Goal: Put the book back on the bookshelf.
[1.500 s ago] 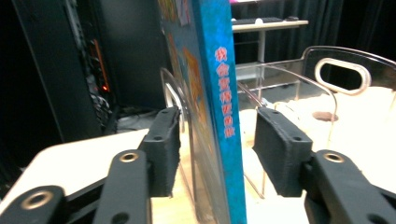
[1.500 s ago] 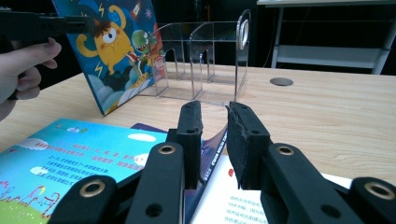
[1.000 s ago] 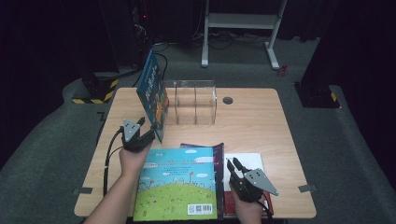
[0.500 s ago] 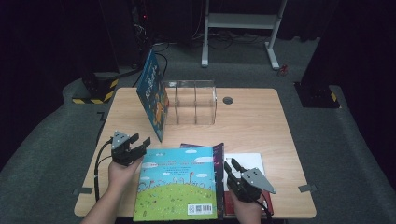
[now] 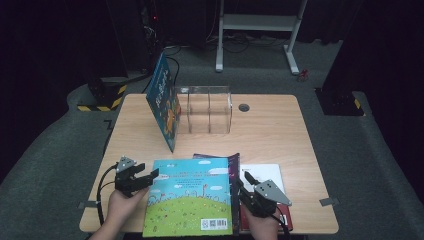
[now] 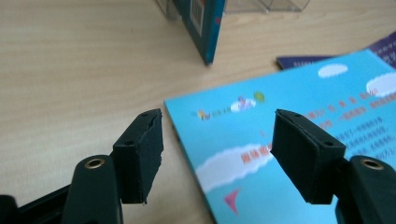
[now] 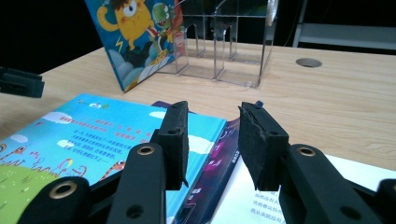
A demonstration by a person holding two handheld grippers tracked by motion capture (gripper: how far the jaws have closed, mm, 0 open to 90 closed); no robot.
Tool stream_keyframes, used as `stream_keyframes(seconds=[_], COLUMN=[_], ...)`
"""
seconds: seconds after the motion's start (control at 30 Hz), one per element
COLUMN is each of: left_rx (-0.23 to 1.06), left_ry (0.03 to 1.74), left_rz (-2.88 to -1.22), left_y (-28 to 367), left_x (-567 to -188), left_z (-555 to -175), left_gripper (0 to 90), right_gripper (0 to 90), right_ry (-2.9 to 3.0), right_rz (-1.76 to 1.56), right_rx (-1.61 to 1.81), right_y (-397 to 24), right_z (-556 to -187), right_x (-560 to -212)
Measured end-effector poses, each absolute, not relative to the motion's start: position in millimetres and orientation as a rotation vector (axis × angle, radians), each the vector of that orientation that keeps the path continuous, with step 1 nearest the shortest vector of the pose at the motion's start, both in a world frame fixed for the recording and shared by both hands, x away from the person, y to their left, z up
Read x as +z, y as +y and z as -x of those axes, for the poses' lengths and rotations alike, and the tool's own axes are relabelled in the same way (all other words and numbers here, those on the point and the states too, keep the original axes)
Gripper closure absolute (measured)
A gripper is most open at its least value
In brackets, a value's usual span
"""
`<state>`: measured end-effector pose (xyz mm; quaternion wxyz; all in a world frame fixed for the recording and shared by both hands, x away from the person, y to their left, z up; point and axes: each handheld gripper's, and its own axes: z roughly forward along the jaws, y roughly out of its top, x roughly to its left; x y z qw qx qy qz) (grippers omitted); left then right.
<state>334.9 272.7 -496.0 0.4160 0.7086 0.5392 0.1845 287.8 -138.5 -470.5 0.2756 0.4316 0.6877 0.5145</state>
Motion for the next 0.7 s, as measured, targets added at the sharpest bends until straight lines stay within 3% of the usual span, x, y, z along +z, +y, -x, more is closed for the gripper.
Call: stream_keyframes(seconds=[0.4,0.7], left_rx=[0.35,0.283], left_ry=[1.406,1.433], left_rz=[-1.853,-1.855], left_y=[271,267], left_x=[-511,-515], left_z=[-317,-308], left_gripper=[30.0,26.4], right_gripper=[59.1,47.4], right_ry=[1.954,2.107], right_rz=[-1.141,-1.131], right_rx=[1.365,1.301], right_y=[-130,-117], right_z=[-288,-293], right_x=[-473,-480])
